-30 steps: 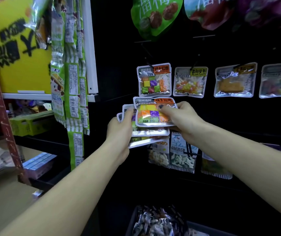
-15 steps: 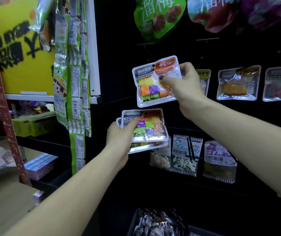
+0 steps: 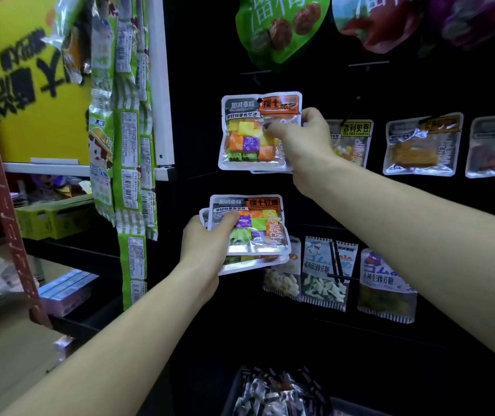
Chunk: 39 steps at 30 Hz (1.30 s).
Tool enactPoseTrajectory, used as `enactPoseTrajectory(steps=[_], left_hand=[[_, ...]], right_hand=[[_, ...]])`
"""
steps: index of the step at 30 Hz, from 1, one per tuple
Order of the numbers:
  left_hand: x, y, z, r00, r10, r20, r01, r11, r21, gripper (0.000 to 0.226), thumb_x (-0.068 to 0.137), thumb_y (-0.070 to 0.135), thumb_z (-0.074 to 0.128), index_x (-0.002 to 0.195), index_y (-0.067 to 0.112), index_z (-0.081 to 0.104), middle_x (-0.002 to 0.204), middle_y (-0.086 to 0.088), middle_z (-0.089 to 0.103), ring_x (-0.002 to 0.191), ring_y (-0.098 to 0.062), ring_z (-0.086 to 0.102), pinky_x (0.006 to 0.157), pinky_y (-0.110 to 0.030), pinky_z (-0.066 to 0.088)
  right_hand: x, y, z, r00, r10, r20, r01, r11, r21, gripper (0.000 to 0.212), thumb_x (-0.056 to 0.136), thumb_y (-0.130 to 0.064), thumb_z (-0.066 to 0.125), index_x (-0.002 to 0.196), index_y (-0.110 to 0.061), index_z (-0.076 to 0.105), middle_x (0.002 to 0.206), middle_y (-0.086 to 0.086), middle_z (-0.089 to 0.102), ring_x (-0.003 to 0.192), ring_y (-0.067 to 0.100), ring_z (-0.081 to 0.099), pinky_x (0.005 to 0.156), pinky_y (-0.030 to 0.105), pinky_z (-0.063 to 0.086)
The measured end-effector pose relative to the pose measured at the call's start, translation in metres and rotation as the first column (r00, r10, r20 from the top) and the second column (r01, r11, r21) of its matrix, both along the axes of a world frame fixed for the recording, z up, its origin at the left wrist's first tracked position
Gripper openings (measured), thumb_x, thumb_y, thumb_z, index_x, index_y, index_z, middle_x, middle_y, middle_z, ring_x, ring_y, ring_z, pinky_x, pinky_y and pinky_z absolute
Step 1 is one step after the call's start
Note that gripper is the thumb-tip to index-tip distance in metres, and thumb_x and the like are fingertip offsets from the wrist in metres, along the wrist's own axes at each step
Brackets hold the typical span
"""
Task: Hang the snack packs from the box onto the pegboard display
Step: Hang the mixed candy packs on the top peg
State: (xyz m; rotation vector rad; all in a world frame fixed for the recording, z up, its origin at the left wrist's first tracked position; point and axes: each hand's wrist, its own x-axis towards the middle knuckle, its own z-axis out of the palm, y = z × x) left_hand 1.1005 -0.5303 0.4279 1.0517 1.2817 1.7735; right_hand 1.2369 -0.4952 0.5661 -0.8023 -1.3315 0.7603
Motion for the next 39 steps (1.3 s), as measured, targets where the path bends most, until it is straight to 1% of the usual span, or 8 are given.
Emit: enactPoseTrajectory(steps=[5, 10, 14, 21, 26, 31, 35, 39], left_hand=[[-0.002, 0.003, -0.002, 1.000, 0.009, -0.020, -0.008, 0.999, 0.051, 0.021, 0.094, 0.039, 0.076, 0.108, 0.025, 0.067, 0.103, -0.001, 0.073, 0.097, -0.023, 0.070, 0.091, -0.043, 0.056], [0.001, 0.010, -0.005, 1.000, 0.016, -0.007, -0.016, 0.999, 0.049, 0.024, 0.090, 0.043, 0.079, 0.107, 0.030, 0.069, 0.105, 0.002, 0.077, 0.101, -0.024, 0.074, 0.099, -0.054, 0.057], [0.001, 0.017, -0.010, 1.000, 0.007, 0.009, -0.008, 0.999, 0.048, 0.021, 0.090, 0.041, 0.079, 0.104, 0.031, 0.068, 0.105, 0.000, 0.078, 0.099, -0.026, 0.075, 0.097, -0.055, 0.058], [-0.004, 0.026, -0.018, 0.999, 0.021, 0.032, -0.021, 1.000, 0.014, 0.019, 0.091, 0.039, 0.079, 0.100, 0.029, 0.067, 0.103, -0.003, 0.078, 0.098, -0.028, 0.076, 0.096, -0.056, 0.058], [-0.005, 0.024, -0.017, 0.999, -0.005, 0.036, 0.005, 1.000, 0.020, 0.021, 0.090, 0.039, 0.079, 0.103, 0.027, 0.069, 0.103, -0.002, 0.079, 0.098, -0.027, 0.076, 0.096, -0.056, 0.059], [0.000, 0.015, -0.006, 0.998, -0.020, 0.055, 0.019, 0.999, 0.026, 0.021, 0.091, 0.036, 0.079, 0.104, 0.024, 0.068, 0.104, -0.004, 0.079, 0.097, -0.028, 0.077, 0.094, -0.056, 0.060], [0.003, 0.007, 0.003, 1.000, -0.009, 0.026, 0.008, 0.999, 0.050, 0.022, 0.090, 0.039, 0.079, 0.105, 0.027, 0.069, 0.105, -0.002, 0.079, 0.099, -0.028, 0.076, 0.095, -0.056, 0.059], [0.004, -0.001, 0.009, 1.000, -0.002, -0.004, 0.002, 0.998, 0.061, 0.027, 0.082, 0.044, 0.082, 0.101, 0.029, 0.070, 0.104, -0.004, 0.079, 0.100, -0.031, 0.076, 0.095, -0.059, 0.058]], right_hand=[[0.005, 0.008, -0.006, 0.999, -0.038, 0.019, 0.038, 0.999, 0.008, 0.031, 0.091, -0.006, 0.069, 0.081, -0.021, 0.044, 0.081, -0.001, 0.052, 0.070, 0.016, 0.049, 0.067, 0.032, 0.042], [0.002, 0.024, -0.011, 0.998, -0.053, 0.032, 0.055, 0.996, -0.069, 0.016, 0.092, -0.017, 0.071, 0.100, -0.015, 0.058, 0.104, 0.013, 0.068, 0.097, 0.032, 0.067, 0.096, 0.048, 0.056], [0.003, 0.041, -0.007, 0.994, -0.057, 0.094, 0.072, 0.985, -0.159, 0.004, 0.098, -0.021, 0.066, 0.098, -0.019, 0.062, 0.100, 0.005, 0.067, 0.098, 0.027, 0.066, 0.099, 0.044, 0.053], [0.009, 0.071, -0.006, 0.986, -0.045, 0.163, 0.091, 0.955, -0.282, 0.021, 0.103, -0.033, 0.061, 0.095, -0.017, 0.052, 0.092, 0.001, 0.053, 0.083, 0.025, 0.066, 0.081, 0.042, 0.064], [0.017, 0.072, -0.007, 0.973, -0.037, 0.227, 0.115, 0.934, -0.339, 0.051, 0.099, -0.043, 0.065, 0.131, -0.007, 0.049, 0.121, 0.010, 0.058, 0.076, 0.031, 0.077, 0.069, 0.041, 0.066], [0.034, 0.052, -0.032, 0.943, -0.001, 0.332, 0.142, 0.905, -0.401, 0.081, 0.095, -0.063, 0.058, 0.149, -0.006, 0.039, 0.106, 0.018, 0.067, 0.086, 0.028, 0.076, 0.074, 0.039, 0.065], [0.049, 0.022, -0.048, 0.912, 0.138, 0.386, 0.063, 0.884, -0.464, 0.089, 0.082, -0.081, 0.057, 0.138, -0.012, 0.052, 0.106, 0.011, 0.072, 0.089, 0.023, 0.076, 0.076, 0.037, 0.064], [0.054, -0.013, -0.057, 0.778, 0.462, 0.425, -0.187, 0.816, -0.546, 0.044, 0.095, -0.056, 0.066, 0.102, -0.013, 0.065, 0.056, -0.004, 0.064, 0.047, 0.007, 0.061, 0.060, 0.028, 0.051]])
